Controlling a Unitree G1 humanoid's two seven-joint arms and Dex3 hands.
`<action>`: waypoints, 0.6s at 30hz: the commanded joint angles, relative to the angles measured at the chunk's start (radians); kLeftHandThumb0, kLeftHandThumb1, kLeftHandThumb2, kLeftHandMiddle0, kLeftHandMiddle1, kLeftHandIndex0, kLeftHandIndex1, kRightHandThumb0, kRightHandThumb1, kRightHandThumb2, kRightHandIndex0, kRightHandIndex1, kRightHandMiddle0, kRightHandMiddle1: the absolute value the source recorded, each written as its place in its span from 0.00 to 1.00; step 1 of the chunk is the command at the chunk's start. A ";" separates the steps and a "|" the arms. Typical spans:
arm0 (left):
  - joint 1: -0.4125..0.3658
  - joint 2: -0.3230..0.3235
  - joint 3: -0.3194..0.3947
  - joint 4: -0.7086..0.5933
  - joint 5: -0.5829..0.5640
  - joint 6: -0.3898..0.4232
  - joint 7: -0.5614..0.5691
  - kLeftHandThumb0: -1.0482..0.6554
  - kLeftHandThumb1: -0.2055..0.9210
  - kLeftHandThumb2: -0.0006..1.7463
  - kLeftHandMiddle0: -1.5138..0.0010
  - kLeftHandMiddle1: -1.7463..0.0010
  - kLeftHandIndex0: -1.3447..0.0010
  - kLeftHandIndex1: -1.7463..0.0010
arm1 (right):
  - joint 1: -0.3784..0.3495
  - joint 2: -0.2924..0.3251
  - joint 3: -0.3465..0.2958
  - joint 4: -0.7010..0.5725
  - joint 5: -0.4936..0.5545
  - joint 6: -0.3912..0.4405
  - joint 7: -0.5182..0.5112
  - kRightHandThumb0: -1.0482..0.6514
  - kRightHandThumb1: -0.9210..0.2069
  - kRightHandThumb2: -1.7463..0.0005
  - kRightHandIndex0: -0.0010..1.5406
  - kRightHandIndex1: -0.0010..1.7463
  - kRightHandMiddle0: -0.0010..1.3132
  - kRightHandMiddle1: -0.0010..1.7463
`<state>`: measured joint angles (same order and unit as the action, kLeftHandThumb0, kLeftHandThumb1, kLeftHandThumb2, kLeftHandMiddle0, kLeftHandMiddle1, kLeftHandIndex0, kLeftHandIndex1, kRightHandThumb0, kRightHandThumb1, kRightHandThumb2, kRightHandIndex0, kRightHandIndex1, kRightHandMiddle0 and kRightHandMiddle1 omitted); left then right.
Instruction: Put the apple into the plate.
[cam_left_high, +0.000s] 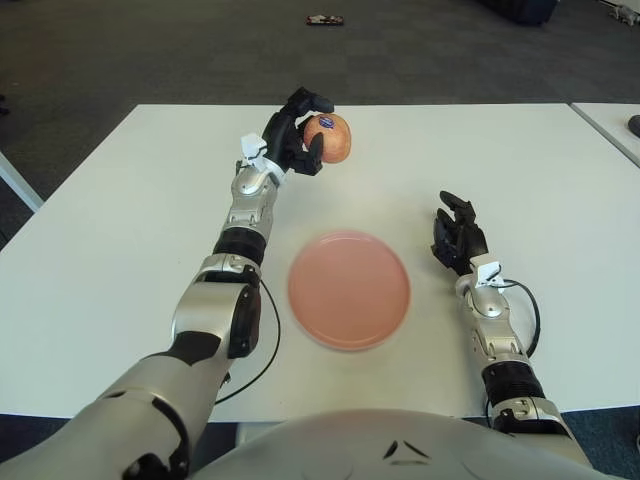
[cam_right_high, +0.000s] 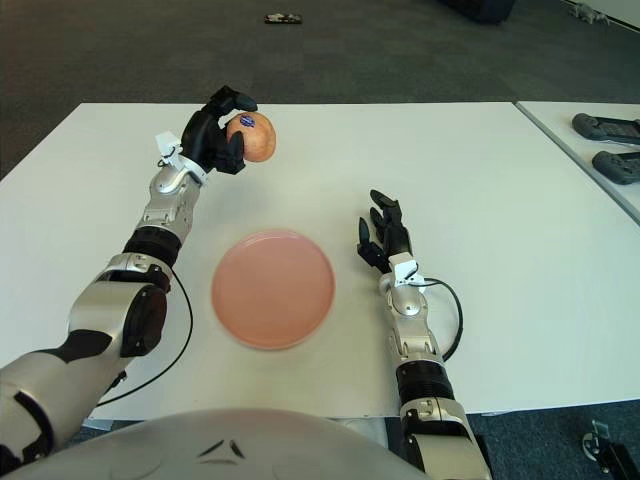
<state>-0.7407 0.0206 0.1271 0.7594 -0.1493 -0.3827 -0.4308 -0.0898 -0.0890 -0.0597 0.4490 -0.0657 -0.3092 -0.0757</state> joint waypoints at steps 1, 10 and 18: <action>0.036 0.013 -0.029 -0.073 0.001 0.017 -0.026 0.32 0.37 0.82 0.18 0.00 0.49 0.00 | 0.036 0.003 0.002 0.049 -0.001 0.055 0.004 0.20 0.00 0.59 0.17 0.00 0.00 0.34; 0.217 0.052 -0.150 -0.314 0.083 -0.020 -0.056 0.32 0.38 0.82 0.18 0.00 0.49 0.00 | 0.022 0.003 -0.006 0.079 0.011 0.039 0.008 0.21 0.00 0.59 0.16 0.00 0.00 0.31; 0.290 0.089 -0.205 -0.329 0.142 -0.133 -0.067 0.32 0.38 0.82 0.19 0.00 0.49 0.00 | 0.017 0.004 -0.008 0.095 0.008 0.031 0.004 0.21 0.00 0.58 0.16 0.00 0.00 0.32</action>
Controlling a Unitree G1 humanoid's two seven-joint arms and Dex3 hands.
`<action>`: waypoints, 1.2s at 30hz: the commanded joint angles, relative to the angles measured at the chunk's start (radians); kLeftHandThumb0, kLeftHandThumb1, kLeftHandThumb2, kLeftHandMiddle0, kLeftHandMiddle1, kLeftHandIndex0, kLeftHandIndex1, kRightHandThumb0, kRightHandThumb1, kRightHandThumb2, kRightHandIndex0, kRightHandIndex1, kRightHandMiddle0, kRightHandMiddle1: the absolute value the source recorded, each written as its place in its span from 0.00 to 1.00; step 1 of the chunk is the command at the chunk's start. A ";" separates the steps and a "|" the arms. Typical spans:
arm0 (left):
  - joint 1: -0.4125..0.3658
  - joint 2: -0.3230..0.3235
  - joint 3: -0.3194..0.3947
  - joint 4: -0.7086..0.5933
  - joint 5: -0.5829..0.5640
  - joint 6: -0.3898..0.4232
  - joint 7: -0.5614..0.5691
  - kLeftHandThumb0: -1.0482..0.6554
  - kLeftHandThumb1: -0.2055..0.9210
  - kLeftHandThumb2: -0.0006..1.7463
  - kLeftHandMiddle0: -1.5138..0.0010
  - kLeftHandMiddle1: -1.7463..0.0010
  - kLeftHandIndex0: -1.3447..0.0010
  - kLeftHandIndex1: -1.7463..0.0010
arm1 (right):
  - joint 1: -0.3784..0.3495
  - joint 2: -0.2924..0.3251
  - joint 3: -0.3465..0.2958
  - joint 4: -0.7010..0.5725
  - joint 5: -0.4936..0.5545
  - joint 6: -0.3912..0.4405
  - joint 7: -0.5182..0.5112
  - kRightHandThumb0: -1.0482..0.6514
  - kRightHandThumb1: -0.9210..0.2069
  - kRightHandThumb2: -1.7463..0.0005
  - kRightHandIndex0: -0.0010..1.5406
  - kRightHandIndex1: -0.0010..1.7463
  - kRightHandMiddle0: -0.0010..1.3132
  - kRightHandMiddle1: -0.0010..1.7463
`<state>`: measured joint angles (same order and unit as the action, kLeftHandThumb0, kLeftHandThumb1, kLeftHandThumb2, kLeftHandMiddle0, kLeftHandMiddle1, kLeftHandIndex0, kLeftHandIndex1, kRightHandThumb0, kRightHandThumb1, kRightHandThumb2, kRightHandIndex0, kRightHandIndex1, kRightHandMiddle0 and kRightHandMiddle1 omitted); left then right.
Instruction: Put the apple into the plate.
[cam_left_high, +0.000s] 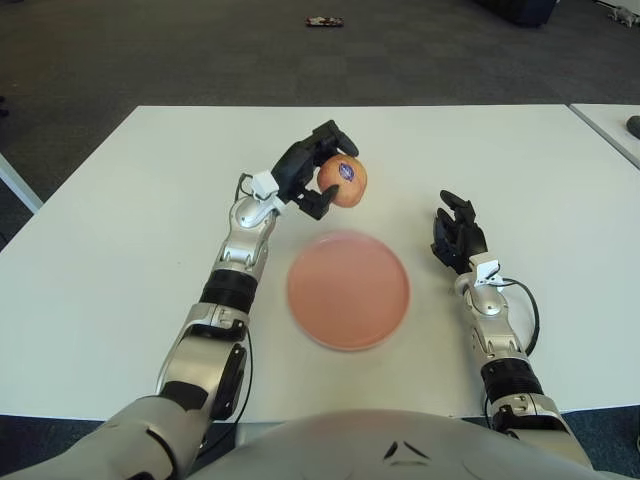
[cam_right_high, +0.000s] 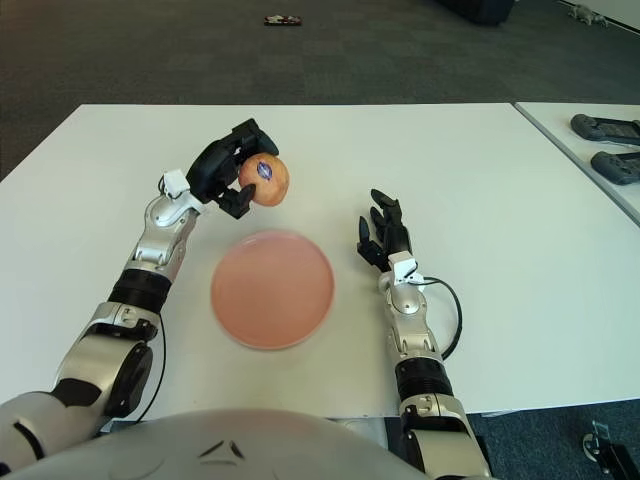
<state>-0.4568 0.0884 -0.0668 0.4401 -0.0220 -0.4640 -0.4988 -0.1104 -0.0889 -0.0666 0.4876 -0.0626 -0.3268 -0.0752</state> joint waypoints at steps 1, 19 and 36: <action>0.009 0.023 -0.014 -0.008 0.016 -0.059 0.000 0.32 0.38 0.82 0.20 0.00 0.49 0.00 | 0.038 0.004 -0.002 0.056 0.005 0.048 0.003 0.21 0.00 0.58 0.16 0.00 0.00 0.32; 0.124 0.095 -0.098 -0.095 0.039 -0.159 -0.066 0.33 0.41 0.79 0.23 0.00 0.52 0.00 | 0.033 0.005 -0.005 0.071 0.002 0.030 0.003 0.21 0.00 0.58 0.16 0.00 0.00 0.31; 0.159 0.165 -0.154 -0.127 0.066 -0.169 -0.098 0.33 0.42 0.79 0.24 0.00 0.52 0.00 | 0.020 -0.004 -0.010 0.101 0.001 0.012 0.006 0.21 0.00 0.56 0.16 0.00 0.00 0.30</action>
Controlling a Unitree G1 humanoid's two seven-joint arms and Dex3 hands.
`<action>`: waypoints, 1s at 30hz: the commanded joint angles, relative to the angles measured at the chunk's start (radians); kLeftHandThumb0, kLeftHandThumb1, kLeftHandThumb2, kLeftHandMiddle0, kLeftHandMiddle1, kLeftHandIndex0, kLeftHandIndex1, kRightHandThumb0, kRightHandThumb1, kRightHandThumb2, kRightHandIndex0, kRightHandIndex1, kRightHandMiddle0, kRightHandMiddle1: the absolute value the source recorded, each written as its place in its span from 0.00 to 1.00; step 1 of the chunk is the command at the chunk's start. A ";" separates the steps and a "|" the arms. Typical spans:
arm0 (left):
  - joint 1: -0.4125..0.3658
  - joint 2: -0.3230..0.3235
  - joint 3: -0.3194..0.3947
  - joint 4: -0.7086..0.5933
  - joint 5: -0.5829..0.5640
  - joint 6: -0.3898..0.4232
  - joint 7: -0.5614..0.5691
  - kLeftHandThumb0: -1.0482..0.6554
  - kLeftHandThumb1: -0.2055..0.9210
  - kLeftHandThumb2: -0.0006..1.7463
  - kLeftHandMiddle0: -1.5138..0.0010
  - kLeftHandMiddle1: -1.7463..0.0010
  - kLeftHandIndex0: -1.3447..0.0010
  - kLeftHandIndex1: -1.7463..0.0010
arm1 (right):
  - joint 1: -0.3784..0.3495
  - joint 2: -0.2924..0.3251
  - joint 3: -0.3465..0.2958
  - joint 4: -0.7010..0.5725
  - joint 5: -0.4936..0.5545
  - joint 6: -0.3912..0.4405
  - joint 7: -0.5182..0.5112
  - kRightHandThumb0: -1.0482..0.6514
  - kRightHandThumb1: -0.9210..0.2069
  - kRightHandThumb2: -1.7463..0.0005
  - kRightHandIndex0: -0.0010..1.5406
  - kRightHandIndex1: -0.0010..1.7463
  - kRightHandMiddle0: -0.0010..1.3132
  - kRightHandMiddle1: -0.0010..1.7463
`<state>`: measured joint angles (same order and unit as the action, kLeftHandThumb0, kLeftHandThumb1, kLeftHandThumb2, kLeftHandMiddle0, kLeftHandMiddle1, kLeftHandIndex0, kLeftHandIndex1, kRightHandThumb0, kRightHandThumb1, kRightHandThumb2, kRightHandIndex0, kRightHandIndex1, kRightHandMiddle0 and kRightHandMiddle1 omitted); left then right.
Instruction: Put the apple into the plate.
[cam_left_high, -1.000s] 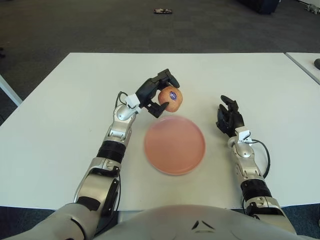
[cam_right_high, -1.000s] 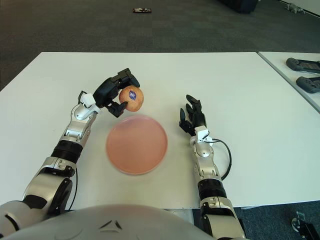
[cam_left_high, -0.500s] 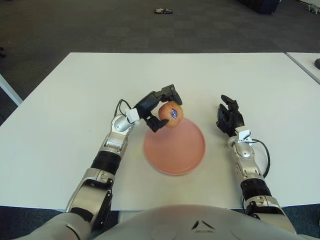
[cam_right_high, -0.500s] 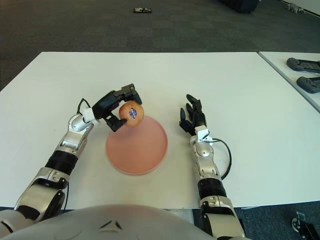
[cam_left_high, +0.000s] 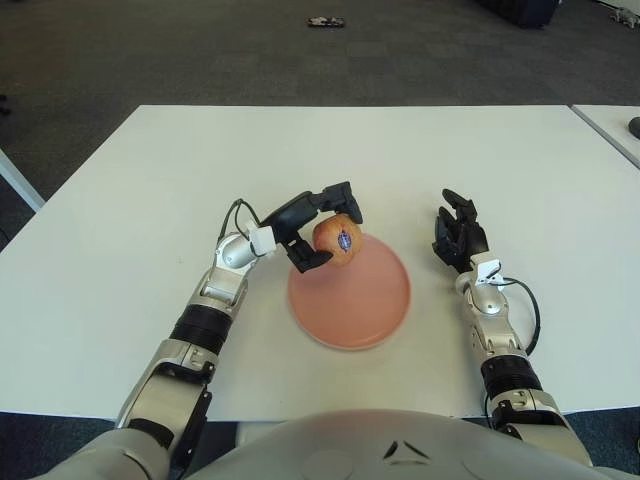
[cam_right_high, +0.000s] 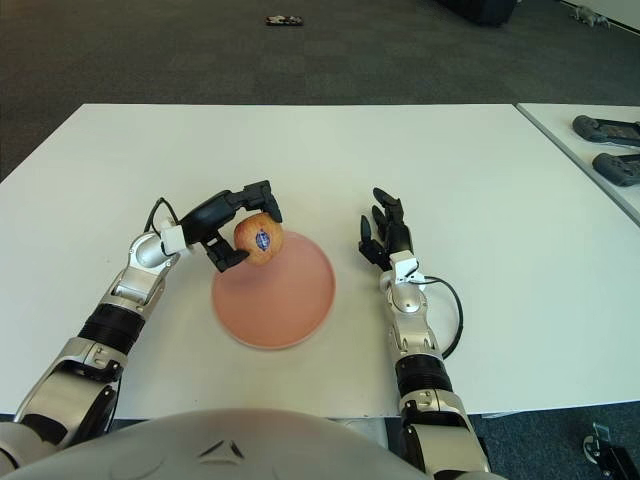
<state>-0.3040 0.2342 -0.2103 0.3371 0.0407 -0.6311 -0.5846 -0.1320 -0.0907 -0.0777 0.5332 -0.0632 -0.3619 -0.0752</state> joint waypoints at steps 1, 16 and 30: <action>0.008 0.023 -0.016 -0.027 0.003 0.000 -0.019 0.33 0.42 0.79 0.24 0.00 0.52 0.00 | 0.040 -0.003 0.000 0.059 0.003 0.047 0.007 0.21 0.00 0.56 0.16 0.00 0.00 0.30; 0.005 0.071 -0.079 0.039 0.148 -0.162 0.016 0.34 0.46 0.76 0.24 0.00 0.54 0.00 | 0.027 -0.007 -0.002 0.082 -0.001 0.036 0.001 0.20 0.00 0.56 0.16 0.00 0.00 0.31; -0.045 0.126 -0.134 0.097 0.532 -0.282 0.244 0.34 0.49 0.73 0.26 0.00 0.56 0.00 | 0.029 -0.008 -0.006 0.081 0.006 0.035 0.006 0.21 0.00 0.57 0.16 0.00 0.00 0.32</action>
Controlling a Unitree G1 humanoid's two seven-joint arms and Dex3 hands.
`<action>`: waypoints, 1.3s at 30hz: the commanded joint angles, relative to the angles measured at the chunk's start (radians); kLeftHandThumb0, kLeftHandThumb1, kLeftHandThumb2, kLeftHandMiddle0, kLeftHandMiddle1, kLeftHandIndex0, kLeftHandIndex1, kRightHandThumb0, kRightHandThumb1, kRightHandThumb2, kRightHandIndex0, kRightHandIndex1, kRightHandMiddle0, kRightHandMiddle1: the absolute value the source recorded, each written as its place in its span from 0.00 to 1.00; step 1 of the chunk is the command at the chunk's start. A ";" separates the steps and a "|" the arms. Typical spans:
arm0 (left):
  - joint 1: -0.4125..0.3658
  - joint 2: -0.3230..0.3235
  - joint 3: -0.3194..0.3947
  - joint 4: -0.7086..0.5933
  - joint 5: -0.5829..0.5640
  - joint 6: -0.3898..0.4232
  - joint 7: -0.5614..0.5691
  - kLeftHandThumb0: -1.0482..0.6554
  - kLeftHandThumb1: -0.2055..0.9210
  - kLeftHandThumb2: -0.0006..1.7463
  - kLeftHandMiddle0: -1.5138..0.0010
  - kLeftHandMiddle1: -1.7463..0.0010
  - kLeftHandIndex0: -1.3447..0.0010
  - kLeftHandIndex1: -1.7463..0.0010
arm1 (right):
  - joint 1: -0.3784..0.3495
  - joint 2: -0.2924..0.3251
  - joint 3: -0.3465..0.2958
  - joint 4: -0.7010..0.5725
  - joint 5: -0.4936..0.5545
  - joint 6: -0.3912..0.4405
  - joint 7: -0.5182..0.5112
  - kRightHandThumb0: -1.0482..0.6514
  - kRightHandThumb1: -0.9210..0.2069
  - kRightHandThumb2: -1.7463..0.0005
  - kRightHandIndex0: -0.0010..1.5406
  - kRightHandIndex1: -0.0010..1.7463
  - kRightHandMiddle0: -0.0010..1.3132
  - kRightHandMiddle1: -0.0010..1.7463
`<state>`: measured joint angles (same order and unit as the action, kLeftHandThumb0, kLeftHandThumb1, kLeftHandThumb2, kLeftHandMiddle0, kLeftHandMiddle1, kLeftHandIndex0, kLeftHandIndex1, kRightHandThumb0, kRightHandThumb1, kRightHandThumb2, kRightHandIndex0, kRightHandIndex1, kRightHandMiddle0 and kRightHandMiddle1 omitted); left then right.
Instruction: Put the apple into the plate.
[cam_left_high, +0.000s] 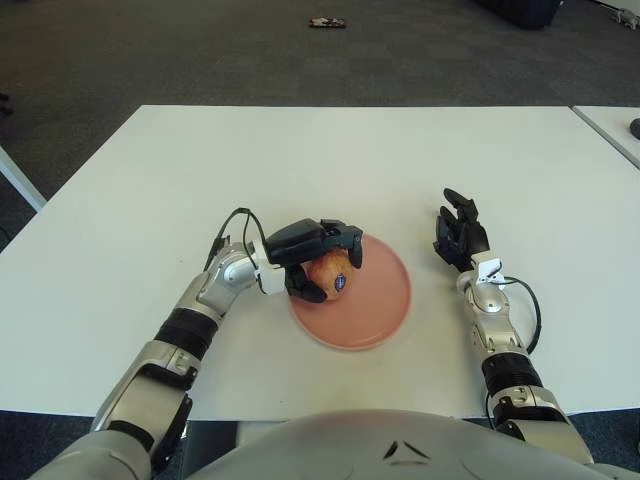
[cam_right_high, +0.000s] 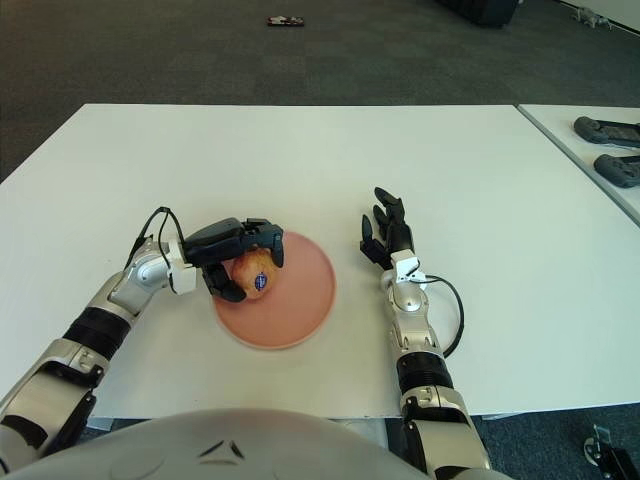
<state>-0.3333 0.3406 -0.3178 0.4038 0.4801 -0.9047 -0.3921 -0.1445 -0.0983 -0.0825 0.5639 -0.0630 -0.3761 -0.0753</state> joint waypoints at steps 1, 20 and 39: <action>-0.017 0.022 -0.032 0.034 0.107 -0.011 0.067 0.35 0.49 0.73 0.26 0.00 0.56 0.00 | 0.042 0.000 -0.001 0.050 0.005 0.050 0.006 0.21 0.00 0.57 0.16 0.00 0.00 0.32; -0.078 0.081 -0.218 0.156 0.564 -0.002 0.670 0.35 0.49 0.73 0.27 0.00 0.57 0.00 | 0.040 -0.001 0.001 0.050 0.001 0.053 0.000 0.22 0.00 0.57 0.16 0.00 0.00 0.32; -0.133 0.096 -0.330 0.234 0.564 0.029 0.834 0.34 0.48 0.74 0.27 0.00 0.55 0.00 | 0.044 -0.006 0.008 0.042 -0.006 0.070 0.005 0.20 0.00 0.55 0.15 0.00 0.00 0.35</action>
<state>-0.4881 0.4117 -0.6087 0.5839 0.9991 -0.9056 0.4681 -0.1399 -0.1029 -0.0797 0.5689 -0.0652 -0.3709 -0.0757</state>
